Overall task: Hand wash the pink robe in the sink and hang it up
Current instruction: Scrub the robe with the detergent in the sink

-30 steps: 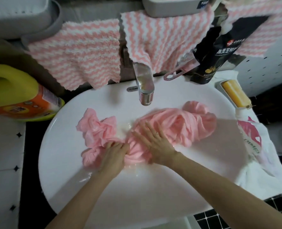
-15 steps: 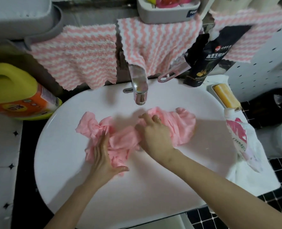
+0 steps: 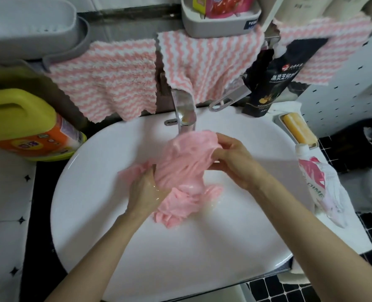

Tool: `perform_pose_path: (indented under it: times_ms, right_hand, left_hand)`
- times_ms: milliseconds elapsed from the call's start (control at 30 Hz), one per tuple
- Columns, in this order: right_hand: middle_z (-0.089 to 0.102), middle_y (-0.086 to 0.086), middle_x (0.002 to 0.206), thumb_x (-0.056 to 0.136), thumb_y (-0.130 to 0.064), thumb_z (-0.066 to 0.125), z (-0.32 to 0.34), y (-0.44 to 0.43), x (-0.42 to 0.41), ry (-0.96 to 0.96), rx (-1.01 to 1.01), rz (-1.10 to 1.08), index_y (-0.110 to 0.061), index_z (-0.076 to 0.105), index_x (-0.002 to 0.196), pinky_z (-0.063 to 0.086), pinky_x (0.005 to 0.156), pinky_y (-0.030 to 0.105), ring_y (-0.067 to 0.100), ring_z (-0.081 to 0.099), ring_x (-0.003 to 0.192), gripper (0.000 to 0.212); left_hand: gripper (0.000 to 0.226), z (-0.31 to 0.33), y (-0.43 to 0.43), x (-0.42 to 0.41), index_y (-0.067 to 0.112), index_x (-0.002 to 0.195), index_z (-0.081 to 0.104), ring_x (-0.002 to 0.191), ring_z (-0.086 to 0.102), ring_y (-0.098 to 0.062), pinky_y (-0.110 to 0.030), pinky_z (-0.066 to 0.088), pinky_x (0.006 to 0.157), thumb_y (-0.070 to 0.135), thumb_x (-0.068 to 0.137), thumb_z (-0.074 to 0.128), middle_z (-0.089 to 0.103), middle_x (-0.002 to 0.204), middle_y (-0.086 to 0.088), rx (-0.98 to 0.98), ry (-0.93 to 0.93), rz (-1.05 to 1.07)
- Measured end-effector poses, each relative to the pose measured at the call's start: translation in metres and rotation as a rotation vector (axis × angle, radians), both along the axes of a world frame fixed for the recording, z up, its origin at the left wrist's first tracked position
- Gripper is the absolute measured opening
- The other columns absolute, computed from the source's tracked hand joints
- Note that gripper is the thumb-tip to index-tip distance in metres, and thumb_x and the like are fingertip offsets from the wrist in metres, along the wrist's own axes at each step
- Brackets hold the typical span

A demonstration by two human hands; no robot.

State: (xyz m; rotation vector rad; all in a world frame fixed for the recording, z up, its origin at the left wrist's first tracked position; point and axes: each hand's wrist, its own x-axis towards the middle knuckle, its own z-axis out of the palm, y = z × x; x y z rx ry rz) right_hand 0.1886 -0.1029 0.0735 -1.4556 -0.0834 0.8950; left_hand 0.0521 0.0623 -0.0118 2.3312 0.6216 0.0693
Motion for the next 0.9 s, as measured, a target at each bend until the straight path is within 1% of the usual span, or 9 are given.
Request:
perform_pose_path:
  times_ms: [100, 200, 333, 433, 500, 567, 667, 800, 900]
  right_hand:
    - [0.052, 0.013, 0.127, 0.076, 0.019, 0.058, -0.043, -0.021, 0.005, -0.058, -0.267, 0.138, -0.016, 0.052, 0.123, 0.054, 0.084, 0.041, 0.03, 0.057, 0.101, 0.06]
    - [0.031, 0.0, 0.144, 0.074, 0.013, 0.068, -0.063, -0.025, 0.0, -0.101, -0.354, 0.346, -0.043, 0.033, 0.136, 0.045, 0.091, 0.035, 0.024, 0.042, 0.124, 0.09]
    - [0.031, -0.002, 0.144, 0.072, -0.012, 0.079, -0.082, -0.007, -0.014, -0.33, -0.406, 0.538, -0.044, 0.035, 0.14, 0.034, 0.106, 0.036, 0.019, 0.035, 0.13, 0.087]
    - [0.031, 0.005, 0.147, 0.07, -0.035, 0.079, -0.115, -0.004, -0.028, -0.624, -0.715, 0.76, -0.046, 0.024, 0.145, 0.031, 0.11, 0.044, 0.031, 0.033, 0.132, 0.093]
    - [0.039, 0.006, 0.137, 0.074, -0.035, 0.072, -0.127, -0.01, -0.037, -0.735, -0.859, 0.705, -0.044, 0.027, 0.144, 0.037, 0.104, 0.041, 0.033, 0.04, 0.122, 0.084]
    - [0.037, 0.006, 0.137, 0.073, -0.043, 0.071, -0.135, -0.015, -0.042, -0.783, -0.922, 0.65, -0.043, 0.033, 0.142, 0.033, 0.107, 0.04, 0.033, 0.038, 0.122, 0.08]
    - [0.045, 0.007, 0.133, 0.073, -0.044, 0.069, -0.139, -0.016, -0.04, -0.676, -0.846, 0.551, -0.031, 0.051, 0.129, 0.037, 0.101, 0.039, 0.032, 0.043, 0.123, 0.061]
    - [0.06, -0.003, 0.075, 0.063, -0.018, 0.053, -0.118, -0.017, -0.032, -0.336, -0.357, 0.329, -0.01, 0.062, 0.09, 0.04, 0.064, 0.027, 0.013, 0.054, 0.07, 0.03]
    - [0.064, -0.005, 0.076, 0.062, -0.002, 0.053, -0.098, -0.022, -0.019, -0.053, -0.038, 0.212, -0.013, 0.065, 0.091, 0.045, 0.064, 0.022, 0.009, 0.058, 0.072, 0.033]
  left_hand:
    - [0.054, -0.015, 0.009, -0.007, 0.006, 0.105, 0.064, 0.104, 0.053, -0.038, -0.049, 0.046, 0.082, 0.017, 0.054, 0.08, 0.057, 0.108, -0.015, 0.328, 0.157, -0.041]
    - [0.063, -0.022, 0.003, -0.007, 0.019, 0.136, 0.043, 0.125, 0.037, -0.035, -0.049, 0.036, 0.099, 0.014, 0.076, 0.062, 0.041, 0.135, -0.013, 0.367, 0.347, -0.064]
    - [0.061, -0.024, -0.007, 0.003, 0.016, 0.146, 0.015, 0.117, 0.049, -0.033, -0.037, 0.039, 0.075, 0.009, 0.092, 0.041, 0.04, 0.137, -0.013, 0.387, 0.46, -0.14]
    - [0.077, -0.027, -0.002, 0.0, 0.017, 0.146, 0.013, 0.124, 0.042, -0.034, -0.043, 0.038, 0.096, 0.021, 0.085, 0.059, 0.035, 0.14, -0.016, 0.392, 0.517, -0.188]
    - [0.095, -0.038, 0.011, -0.007, 0.021, 0.145, 0.028, 0.136, 0.026, -0.038, -0.056, 0.004, 0.109, 0.045, 0.066, 0.076, 0.028, 0.146, -0.017, 0.536, 0.445, -0.267]
    - [0.098, -0.047, 0.021, -0.014, 0.019, 0.13, 0.047, 0.135, 0.031, -0.034, -0.059, 0.017, 0.108, 0.045, 0.044, 0.087, 0.037, 0.143, -0.011, 0.51, 0.31, -0.382]
    - [0.069, -0.038, 0.014, -0.017, 0.02, 0.129, 0.047, 0.119, 0.049, -0.024, -0.037, 0.047, 0.088, 0.024, 0.067, 0.078, 0.056, 0.126, -0.001, 0.218, 0.297, -0.354]
    - [0.044, 0.001, 0.005, -0.006, 0.012, 0.116, 0.054, 0.082, 0.059, -0.031, -0.032, 0.043, 0.063, -0.001, 0.073, 0.056, 0.065, 0.091, -0.006, 0.106, 0.094, -0.285]
    - [0.034, 0.037, -0.005, 0.0, 0.009, 0.094, 0.051, 0.066, 0.052, -0.019, -0.028, 0.039, 0.058, 0.003, 0.063, 0.061, 0.06, 0.077, -0.002, -0.134, -0.035, -0.071]
